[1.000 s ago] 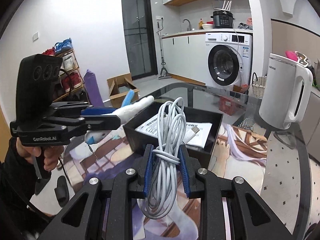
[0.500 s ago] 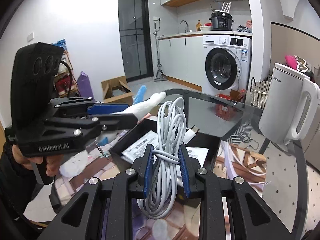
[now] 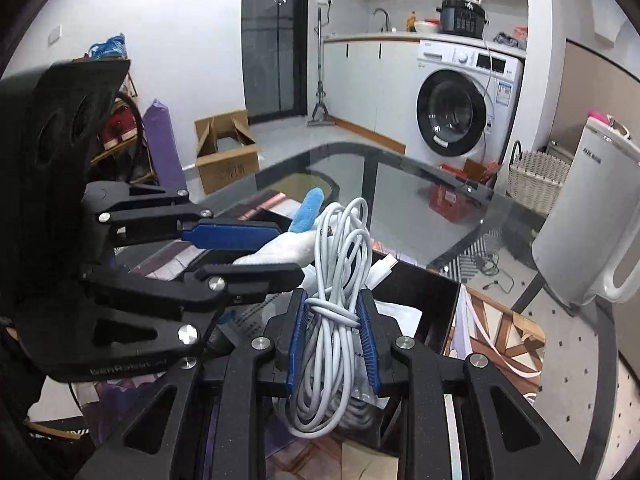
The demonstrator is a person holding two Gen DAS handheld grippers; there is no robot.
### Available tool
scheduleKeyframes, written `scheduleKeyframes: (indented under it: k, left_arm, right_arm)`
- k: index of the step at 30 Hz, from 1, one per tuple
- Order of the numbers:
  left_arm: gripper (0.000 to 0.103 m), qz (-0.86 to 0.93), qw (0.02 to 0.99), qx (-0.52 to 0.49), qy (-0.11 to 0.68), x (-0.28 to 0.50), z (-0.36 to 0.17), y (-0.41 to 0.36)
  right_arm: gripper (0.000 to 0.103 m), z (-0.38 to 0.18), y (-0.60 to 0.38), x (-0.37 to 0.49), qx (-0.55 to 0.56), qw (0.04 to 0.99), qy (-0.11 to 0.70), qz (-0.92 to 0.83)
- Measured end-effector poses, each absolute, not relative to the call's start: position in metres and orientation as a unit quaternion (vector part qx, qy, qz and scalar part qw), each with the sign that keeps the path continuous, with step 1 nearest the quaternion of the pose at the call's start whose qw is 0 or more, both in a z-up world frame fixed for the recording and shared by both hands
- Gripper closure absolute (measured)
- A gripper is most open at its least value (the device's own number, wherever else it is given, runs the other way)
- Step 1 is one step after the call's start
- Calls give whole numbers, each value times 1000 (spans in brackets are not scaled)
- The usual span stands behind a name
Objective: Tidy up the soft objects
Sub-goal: 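Carry the cable coil and plush toy over the box and lower them in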
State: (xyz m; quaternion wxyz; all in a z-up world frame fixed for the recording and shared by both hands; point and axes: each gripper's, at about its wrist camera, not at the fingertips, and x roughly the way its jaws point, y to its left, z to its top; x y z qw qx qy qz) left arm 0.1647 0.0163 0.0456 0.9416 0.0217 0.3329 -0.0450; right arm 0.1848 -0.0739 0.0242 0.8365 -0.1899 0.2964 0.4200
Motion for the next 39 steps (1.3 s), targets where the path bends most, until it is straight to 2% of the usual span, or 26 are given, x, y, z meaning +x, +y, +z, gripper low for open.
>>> scheduleKeyframes:
  k: [8, 26, 39]
  left_arm:
    - [76, -42, 940, 27, 339, 165, 32, 19]
    - [75, -67, 938, 18, 341, 150, 36, 29]
    - [73, -74, 936, 14, 345, 152, 28, 27]
  right_arm:
    - [78, 22, -63, 194, -223, 823, 305, 424]
    - [78, 23, -60, 199, -294, 805, 270, 438]
    - [72, 27, -99, 207, -262, 827, 283, 408]
